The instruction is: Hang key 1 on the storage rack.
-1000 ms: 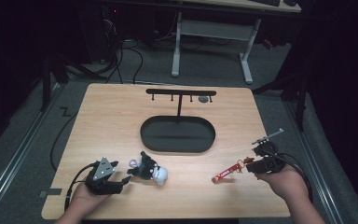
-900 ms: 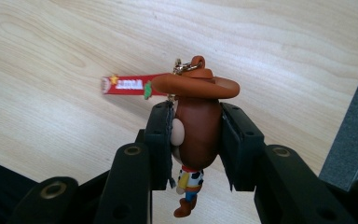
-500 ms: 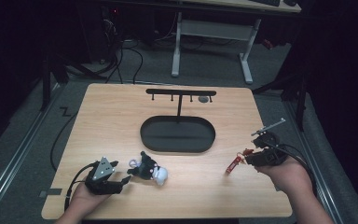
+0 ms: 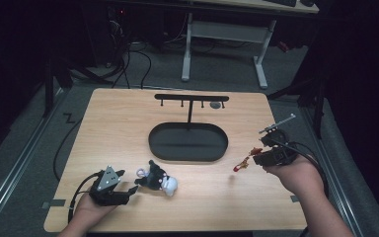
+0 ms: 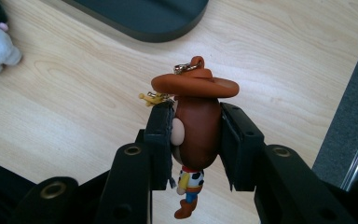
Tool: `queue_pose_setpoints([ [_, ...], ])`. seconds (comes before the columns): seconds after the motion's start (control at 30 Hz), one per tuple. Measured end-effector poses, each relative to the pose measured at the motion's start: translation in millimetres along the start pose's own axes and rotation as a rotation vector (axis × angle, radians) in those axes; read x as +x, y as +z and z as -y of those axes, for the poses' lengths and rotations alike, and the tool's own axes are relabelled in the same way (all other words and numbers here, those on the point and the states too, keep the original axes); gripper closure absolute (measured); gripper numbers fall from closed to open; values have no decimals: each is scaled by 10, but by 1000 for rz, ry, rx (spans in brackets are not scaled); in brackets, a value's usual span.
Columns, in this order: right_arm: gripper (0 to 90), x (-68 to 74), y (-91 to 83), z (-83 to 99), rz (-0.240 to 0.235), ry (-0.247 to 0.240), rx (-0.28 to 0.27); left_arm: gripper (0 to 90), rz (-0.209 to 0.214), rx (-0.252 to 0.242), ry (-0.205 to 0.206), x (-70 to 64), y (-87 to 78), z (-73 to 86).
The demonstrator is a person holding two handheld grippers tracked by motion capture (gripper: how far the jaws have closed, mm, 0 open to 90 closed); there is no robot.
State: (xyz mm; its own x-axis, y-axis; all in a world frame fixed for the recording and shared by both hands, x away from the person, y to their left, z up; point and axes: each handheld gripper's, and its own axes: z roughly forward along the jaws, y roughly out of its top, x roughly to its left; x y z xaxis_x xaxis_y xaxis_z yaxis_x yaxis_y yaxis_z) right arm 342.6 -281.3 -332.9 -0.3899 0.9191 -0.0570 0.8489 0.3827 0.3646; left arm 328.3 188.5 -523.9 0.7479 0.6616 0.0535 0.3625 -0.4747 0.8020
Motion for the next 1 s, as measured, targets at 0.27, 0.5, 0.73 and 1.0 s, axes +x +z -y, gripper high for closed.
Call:
queue_pose_setpoints([
  [0.27, 669, 63, 23, -146, 0, -12, -6, 251, 2, -3, -1, 4, -7, 2],
  [0.5, 669, 90, 61, -252, -13, -9, -5, 251, 4, -2, -1, 8, -9, 6],
  [0.73, 669, 81, 120, -374, -27, -4, -1, 251, 8, -5, -2, 11, -12, 7],
  [1.0, 669, 60, 126, -543, -34, 12, -18, 252, 12, -2, 0, 11, -10, 7],
])
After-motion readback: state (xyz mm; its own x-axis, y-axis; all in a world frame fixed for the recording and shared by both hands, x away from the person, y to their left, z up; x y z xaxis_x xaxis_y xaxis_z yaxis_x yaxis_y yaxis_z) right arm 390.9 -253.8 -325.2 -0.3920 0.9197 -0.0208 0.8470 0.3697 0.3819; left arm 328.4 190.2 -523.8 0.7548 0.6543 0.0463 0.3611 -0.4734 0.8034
